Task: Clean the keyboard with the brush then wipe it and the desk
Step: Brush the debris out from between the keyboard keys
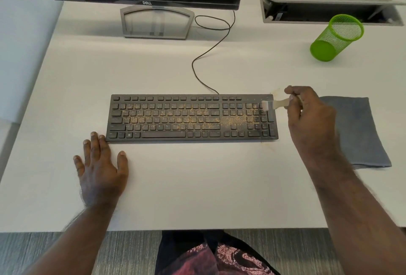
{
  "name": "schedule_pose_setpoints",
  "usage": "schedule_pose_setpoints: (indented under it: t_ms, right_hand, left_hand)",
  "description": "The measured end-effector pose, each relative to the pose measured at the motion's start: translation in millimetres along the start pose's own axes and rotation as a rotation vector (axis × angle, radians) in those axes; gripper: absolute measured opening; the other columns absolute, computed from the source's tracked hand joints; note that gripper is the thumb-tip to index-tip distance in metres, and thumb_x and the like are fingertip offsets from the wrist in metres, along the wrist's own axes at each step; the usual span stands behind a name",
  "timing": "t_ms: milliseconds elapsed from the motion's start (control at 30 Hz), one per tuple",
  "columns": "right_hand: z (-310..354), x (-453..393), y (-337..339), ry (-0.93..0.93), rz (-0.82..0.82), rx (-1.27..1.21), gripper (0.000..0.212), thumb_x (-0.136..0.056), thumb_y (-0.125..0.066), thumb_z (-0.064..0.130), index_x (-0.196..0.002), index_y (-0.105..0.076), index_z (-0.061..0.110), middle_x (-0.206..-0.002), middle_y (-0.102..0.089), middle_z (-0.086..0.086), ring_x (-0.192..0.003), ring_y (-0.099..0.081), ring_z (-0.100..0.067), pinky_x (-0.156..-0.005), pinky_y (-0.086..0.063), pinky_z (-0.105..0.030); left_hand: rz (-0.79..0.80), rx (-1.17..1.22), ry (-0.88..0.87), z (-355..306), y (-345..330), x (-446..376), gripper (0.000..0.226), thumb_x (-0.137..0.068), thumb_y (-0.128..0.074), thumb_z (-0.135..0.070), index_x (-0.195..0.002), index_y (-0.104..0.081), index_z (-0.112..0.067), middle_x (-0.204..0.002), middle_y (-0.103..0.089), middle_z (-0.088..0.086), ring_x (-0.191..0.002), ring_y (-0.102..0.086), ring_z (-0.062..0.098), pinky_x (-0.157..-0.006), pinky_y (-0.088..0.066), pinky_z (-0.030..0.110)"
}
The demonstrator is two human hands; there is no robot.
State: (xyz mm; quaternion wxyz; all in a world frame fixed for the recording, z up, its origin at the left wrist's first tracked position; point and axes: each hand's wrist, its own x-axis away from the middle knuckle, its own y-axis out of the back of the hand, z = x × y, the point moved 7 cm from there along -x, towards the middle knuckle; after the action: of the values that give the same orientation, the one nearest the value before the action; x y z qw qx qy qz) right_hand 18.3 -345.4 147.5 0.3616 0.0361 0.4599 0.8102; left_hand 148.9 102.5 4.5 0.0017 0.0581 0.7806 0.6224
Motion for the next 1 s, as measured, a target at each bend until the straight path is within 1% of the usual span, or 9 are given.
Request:
schedule_pose_setpoints:
  t_ms: [67, 167, 267, 367, 567, 700, 800, 933, 1000]
  right_hand:
    - [3.5, -5.5, -7.3, 0.002, 0.007, -0.003, 0.024, -0.101, -0.045, 0.017, -0.116, -0.064, 0.014, -0.101, -0.073, -0.004, -0.081, -0.067, -0.023, -0.067, -0.046, -0.028]
    - [6.9, -10.5, -17.0, 0.009, 0.018, 0.016, 0.026, -0.1, -0.042, 0.021, -0.115, -0.063, 0.015, -0.099, -0.072, -0.006, -0.084, -0.067, -0.027, -0.071, -0.054, -0.04]
    - [8.4, -13.2, -22.4, -0.001, 0.079, 0.058, 0.027, -0.099, -0.039, 0.024, -0.11, -0.063, 0.019, -0.092, -0.071, -0.003, -0.076, -0.064, -0.025, -0.067, -0.051, -0.037]
    - [8.9, -10.6, -23.2, -0.015, 0.165, 0.094, 0.024, -0.098, -0.04, 0.021, -0.105, -0.063, 0.017, -0.09, -0.07, -0.002, -0.076, -0.062, -0.024, -0.069, -0.051, -0.037]
    - [-3.2, -1.1, -23.3, -0.072, 0.292, 0.145, 0.03, -0.095, -0.037, 0.028, -0.105, -0.062, 0.015, -0.094, -0.073, -0.007, -0.081, -0.066, -0.03, -0.076, -0.055, -0.045]
    - [-2.5, -3.8, -13.4, -0.104, 0.219, 0.089, 0.022, -0.1, -0.04, 0.023, -0.106, -0.061, 0.02, -0.094, -0.072, -0.003, -0.081, -0.064, -0.024, -0.072, -0.054, -0.038]
    - [2.7, -7.8, -11.2, -0.056, 0.145, 0.037, 0.022, -0.101, -0.041, 0.017, -0.107, -0.062, 0.017, -0.097, -0.07, 0.001, -0.078, -0.06, -0.018, -0.064, -0.043, -0.029]
    - [0.1, -6.9, -18.6, 0.022, 0.215, 0.055, 0.021, -0.1, -0.042, 0.013, -0.103, -0.062, 0.019, -0.093, -0.068, 0.001, -0.067, -0.054, -0.014, -0.063, -0.039, -0.029]
    - [-4.0, -7.4, -17.0, 0.039, 0.253, 0.087, 0.021, -0.1, -0.041, 0.015, -0.102, -0.061, 0.022, -0.092, -0.068, 0.002, -0.065, -0.053, -0.013, -0.063, -0.045, -0.034]
  left_hand:
    - [-0.002, 0.004, -0.001, -0.3, 0.3, -0.2, 0.08, -0.094, -0.026, -0.05, -0.161, -0.021, -0.007, -0.171, -0.012, 0.006, -0.158, -0.006, 0.024, -0.127, -0.002, 0.052]
    - [-0.001, 0.004, -0.001, -1.6, 0.0, 0.0, 0.08, -0.094, -0.026, -0.05, -0.161, -0.021, -0.007, -0.171, -0.012, 0.006, -0.158, -0.006, 0.024, -0.127, -0.002, 0.052]
    - [-0.002, 0.006, -0.002, -0.6, 0.2, 0.0, 0.08, -0.095, -0.026, -0.051, -0.162, -0.019, -0.008, -0.171, -0.011, 0.005, -0.158, -0.006, 0.024, -0.127, -0.002, 0.051]
    - [0.002, 0.015, -0.001, -0.8, 0.3, 0.2, 0.08, -0.094, -0.026, -0.051, -0.162, -0.019, -0.008, -0.171, -0.011, 0.006, -0.158, -0.006, 0.024, -0.127, -0.001, 0.051]
    - [0.002, 0.011, -0.002, -0.7, 0.5, 0.5, 0.079, -0.095, -0.026, -0.051, -0.162, -0.019, -0.008, -0.171, -0.011, 0.006, -0.158, -0.006, 0.025, -0.127, -0.001, 0.05]
    - [0.007, 0.0, -0.002, -0.8, 0.0, 0.4, 0.08, -0.095, -0.025, -0.051, -0.162, -0.019, -0.008, -0.171, -0.01, 0.005, -0.158, -0.005, 0.023, -0.127, -0.001, 0.05]
    - [0.011, 0.003, 0.001, -1.1, 0.0, 0.0, 0.08, -0.095, -0.025, -0.051, -0.162, -0.018, -0.008, -0.171, -0.01, 0.005, -0.158, -0.005, 0.024, -0.127, -0.001, 0.05]
    - [0.007, 0.002, -0.003, -1.7, 0.7, 0.3, 0.08, -0.095, -0.026, -0.051, -0.162, -0.018, -0.008, -0.171, -0.011, 0.006, -0.158, -0.005, 0.024, -0.127, -0.001, 0.05]
    - [0.007, 0.004, -0.003, -1.8, 0.8, 0.1, 0.08, -0.095, -0.025, -0.051, -0.162, -0.019, -0.008, -0.171, -0.011, 0.006, -0.158, -0.006, 0.024, -0.127, -0.001, 0.05]
